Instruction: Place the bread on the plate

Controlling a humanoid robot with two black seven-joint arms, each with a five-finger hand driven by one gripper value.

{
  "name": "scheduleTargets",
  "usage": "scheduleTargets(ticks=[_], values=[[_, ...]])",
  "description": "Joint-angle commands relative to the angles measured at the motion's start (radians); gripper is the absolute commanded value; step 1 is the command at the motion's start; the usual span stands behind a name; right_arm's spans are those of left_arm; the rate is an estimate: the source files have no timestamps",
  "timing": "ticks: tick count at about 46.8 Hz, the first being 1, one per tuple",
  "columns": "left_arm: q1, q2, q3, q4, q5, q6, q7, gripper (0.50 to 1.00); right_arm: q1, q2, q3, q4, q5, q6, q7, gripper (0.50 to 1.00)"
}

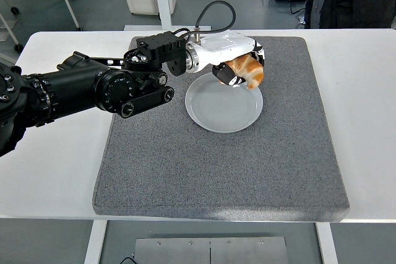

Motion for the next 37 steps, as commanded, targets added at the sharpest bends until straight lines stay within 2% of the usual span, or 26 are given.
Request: scheduleTargets(ticks=[1,37], values=[[0.010,0.000,0.000,0.007,0.003,0.000,0.000,0.500,0.000,0.000,0.000,0.000,0.000,0.000,0.000,1.000],[0.137,0.000,0.028,0.062,0.034,0.032,-0.002,0.500,0.000,0.000,0.000,0.000,0.000,0.000,0.000,1.000]])
